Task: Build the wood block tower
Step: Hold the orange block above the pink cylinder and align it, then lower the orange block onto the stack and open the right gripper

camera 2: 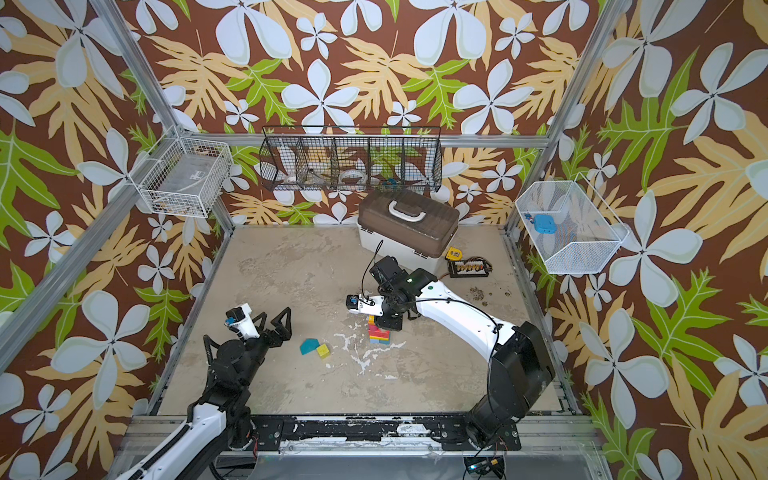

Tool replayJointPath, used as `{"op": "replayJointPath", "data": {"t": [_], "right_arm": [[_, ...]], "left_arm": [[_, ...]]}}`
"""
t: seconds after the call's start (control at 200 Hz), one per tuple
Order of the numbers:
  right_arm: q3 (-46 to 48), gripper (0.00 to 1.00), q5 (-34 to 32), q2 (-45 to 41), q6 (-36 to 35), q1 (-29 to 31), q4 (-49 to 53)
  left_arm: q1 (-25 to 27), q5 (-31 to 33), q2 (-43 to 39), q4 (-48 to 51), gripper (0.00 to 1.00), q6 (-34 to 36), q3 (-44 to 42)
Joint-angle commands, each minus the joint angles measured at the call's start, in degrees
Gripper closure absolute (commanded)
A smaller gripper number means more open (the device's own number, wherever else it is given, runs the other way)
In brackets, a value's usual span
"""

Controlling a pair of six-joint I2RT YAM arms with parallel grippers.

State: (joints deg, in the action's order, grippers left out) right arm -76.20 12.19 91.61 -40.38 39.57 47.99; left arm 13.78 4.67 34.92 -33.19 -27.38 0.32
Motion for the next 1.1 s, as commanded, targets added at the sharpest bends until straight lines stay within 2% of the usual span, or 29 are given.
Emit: {"op": "replayJointPath", "data": {"t": [0.0, 0.085, 0.375, 0.776, 1.096], "right_arm": [[-0.24, 0.78, 0.56, -0.25, 0.79, -0.03, -0.09], [-0.11, 0.74, 0.34, -0.30, 1.09, -0.03, -0.35], [-0.48, 0.71, 0.74, 0.23, 1.31, -0.04, -0.04], [-0.49, 0.62, 1.52, -0.39, 1.78, -0.04, -0.50], [-0.59, 0.62, 1.00, 0.19, 1.96, -0.10, -0.10]], "left_arm": [[-0.03, 0.56, 0.03, -1.00, 0.03, -0.22, -0.23], [-0.01, 0.61, -0.02, -0.96, 0.03, -0.22, -0.23], [-0.03, 0.60, 0.02, -0.97, 0.03, -0.22, -0.21], [0.02, 0.43, -0.08, -0.93, 0.04, -0.22, -0.23], [-0.05, 0.60, -0.11, -0.81, 0.04, -0.22, -0.23]]}}
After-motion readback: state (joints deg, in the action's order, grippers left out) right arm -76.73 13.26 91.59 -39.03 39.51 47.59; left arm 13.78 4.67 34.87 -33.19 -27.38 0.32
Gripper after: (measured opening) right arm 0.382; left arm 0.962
